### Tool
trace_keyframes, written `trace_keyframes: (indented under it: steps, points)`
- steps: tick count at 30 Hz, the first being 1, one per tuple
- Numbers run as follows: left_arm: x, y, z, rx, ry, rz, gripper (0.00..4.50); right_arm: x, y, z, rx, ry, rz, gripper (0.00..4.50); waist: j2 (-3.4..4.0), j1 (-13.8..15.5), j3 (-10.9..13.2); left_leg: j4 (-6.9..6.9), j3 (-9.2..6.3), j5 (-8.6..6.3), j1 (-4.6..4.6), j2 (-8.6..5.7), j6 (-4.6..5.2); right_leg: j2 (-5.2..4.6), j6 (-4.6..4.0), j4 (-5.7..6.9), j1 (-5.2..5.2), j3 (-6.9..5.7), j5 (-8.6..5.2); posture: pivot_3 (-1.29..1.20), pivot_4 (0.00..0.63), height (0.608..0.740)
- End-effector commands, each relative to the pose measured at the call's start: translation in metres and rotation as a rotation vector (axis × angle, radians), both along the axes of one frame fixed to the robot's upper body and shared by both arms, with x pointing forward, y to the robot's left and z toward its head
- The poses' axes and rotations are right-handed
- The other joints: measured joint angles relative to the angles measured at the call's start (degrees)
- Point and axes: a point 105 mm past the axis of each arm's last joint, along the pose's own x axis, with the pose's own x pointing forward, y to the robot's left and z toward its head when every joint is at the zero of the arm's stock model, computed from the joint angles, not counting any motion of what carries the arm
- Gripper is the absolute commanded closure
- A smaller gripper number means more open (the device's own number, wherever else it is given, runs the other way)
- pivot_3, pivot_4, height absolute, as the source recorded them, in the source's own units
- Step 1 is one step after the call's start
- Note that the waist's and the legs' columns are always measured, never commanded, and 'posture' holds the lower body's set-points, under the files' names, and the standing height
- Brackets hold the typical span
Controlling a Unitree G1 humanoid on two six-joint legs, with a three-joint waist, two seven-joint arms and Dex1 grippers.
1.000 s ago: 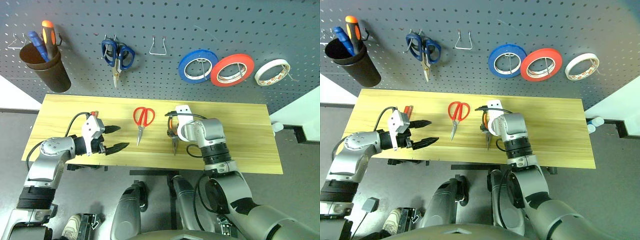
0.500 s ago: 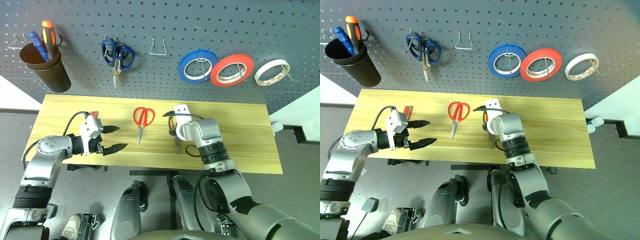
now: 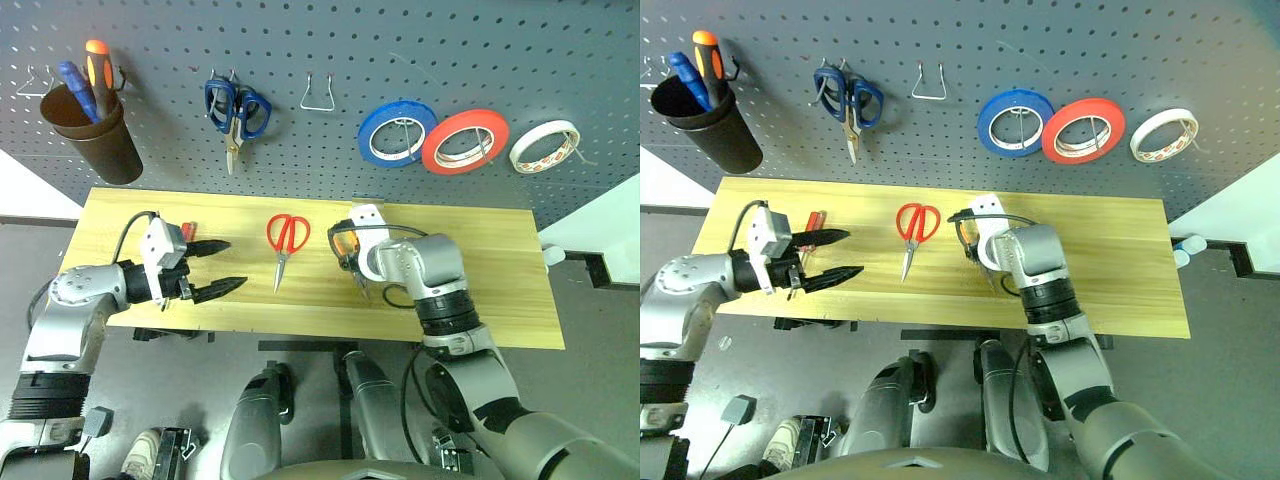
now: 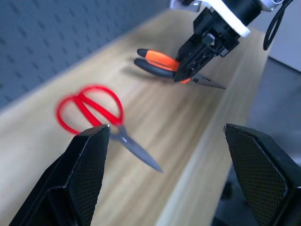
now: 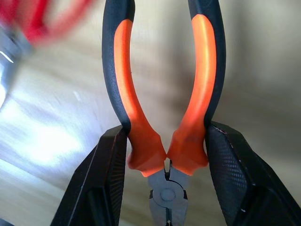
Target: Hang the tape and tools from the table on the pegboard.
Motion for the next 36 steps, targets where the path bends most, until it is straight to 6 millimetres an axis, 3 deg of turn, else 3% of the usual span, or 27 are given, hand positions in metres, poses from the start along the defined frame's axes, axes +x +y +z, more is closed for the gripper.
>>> trace_keyframes:
  steps: [1, 7, 20, 23, 36]
  points:
    - [-0.004, 0.008, 0.021, -0.029, -0.072, 0.012, 0.43, -0.002, 0.012, 0.042, 0.104, -0.178, 0.099, 2.33, -0.11, 0.0, -0.5, 0.0, 0.0, 0.0, 0.0, 0.0, 0.0, 0.01, 0.0, 0.0, 0.0, 0.0, 0.0, -0.02, 0.193, 0.734]
    - [-0.003, 0.015, 0.063, -0.154, -0.169, 0.025, 0.43, -0.02, 0.024, 0.102, 0.268, -0.35, 0.319, 2.33, -0.66, 0.0, -2.1, 0.02, -0.03, 0.03, -0.04, 0.04, -0.05, 0.1, 0.02, 0.02, -0.03, -0.03, 0.03, -0.02, 0.148, 0.734]
    - [-0.011, 0.025, 0.081, -0.21, -0.168, 0.02, 0.43, -0.042, 0.037, 0.185, 0.554, -0.539, 0.547, 2.33, -1.05, -0.1, -6.1, 0.06, 0.07, 0.07, 0.22, 0.03, -0.12, 0.14, 0.05, 0.07, 0.21, -0.03, 0.1, -0.02, 0.094, 0.734]
    - [-0.007, 0.029, 0.09, -0.23, -0.205, 0.044, 0.43, -0.039, 0.044, 0.203, 0.589, -0.608, 0.553, 2.33, -1.01, -0.1, -6.8, 0.06, 0.08, 0.11, 0.24, 0.04, -0.19, 0.17, 0.0, 0.09, 0.22, -0.03, 0.14, -0.02, 0.089, 0.734]
    - [0.009, 0.032, 0.09, -0.195, -0.29, 0.11, 0.43, 0.01, 0.076, 0.231, 0.553, -0.868, 0.329, 2.33, -1.11, -0.2, -8.4, 0.06, 0.22, 0.2, 1.12, 0.09, -0.33, 0.24, -0.17, 0.16, 0.92, 0.08, 0.24, 0.0, 0.074, 0.734]
